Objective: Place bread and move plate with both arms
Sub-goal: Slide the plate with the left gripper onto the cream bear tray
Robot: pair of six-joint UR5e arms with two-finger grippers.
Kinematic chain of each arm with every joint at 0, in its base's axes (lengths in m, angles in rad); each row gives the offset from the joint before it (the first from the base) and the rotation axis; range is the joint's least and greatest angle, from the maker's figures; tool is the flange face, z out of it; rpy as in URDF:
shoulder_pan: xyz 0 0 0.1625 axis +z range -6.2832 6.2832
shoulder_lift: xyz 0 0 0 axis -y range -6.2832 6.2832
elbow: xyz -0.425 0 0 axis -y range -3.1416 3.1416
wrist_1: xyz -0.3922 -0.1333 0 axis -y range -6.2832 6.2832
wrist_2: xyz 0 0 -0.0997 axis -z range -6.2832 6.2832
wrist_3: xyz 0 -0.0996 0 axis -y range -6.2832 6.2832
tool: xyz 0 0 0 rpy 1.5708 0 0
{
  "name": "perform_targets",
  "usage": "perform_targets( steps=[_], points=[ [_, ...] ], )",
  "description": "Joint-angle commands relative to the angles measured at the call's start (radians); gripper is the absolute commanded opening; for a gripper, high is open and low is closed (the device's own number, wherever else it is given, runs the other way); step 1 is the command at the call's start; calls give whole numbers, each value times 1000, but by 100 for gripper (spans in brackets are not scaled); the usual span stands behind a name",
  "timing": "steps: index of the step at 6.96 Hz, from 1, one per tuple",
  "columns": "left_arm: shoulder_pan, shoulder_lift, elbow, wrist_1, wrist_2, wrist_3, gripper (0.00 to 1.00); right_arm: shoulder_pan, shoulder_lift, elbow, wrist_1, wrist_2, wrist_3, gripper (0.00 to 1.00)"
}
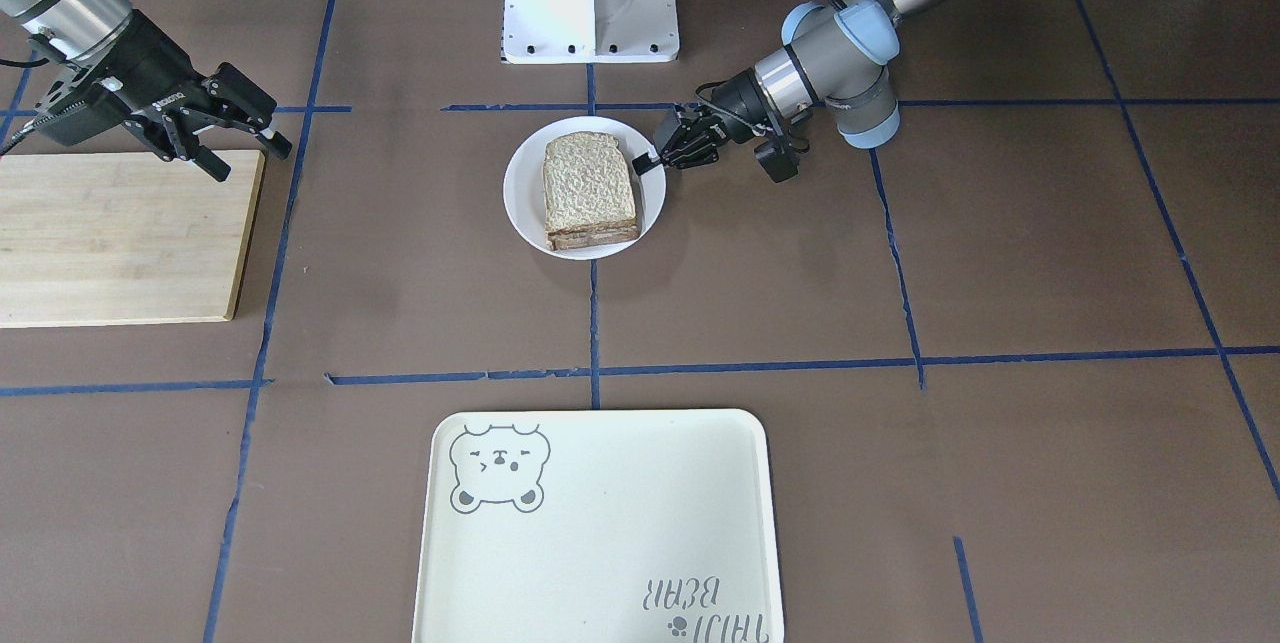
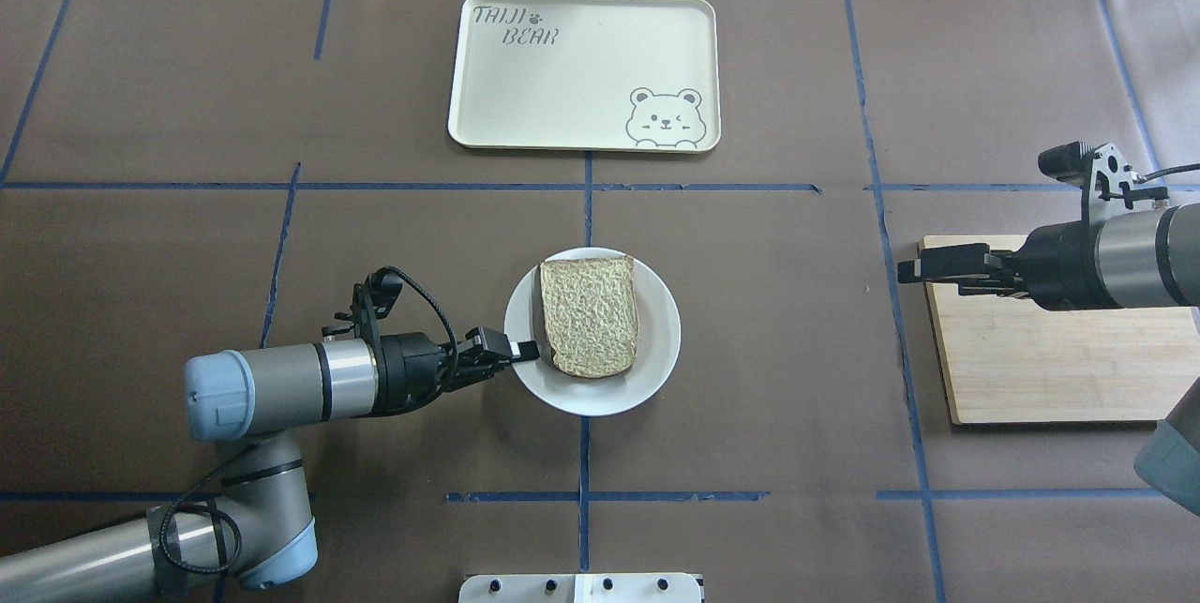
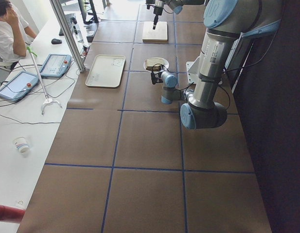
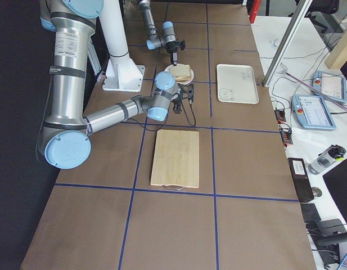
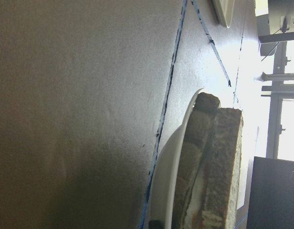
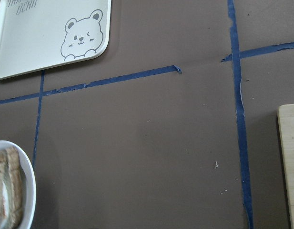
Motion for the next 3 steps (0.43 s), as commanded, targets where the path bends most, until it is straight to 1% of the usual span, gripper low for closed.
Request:
perform_targets(
  steps=[1,2,3],
  points=[
    [-120,-49,33,15,15,-69,4,1,-7,1,2,1,-1,100],
    [-166,-111,125,17,13,-82,4,1,-9,1,2,1,-1,100],
    [-214,-205,258,17,13,-115,4,1,-9,1,2,1,-1,100]
  ],
)
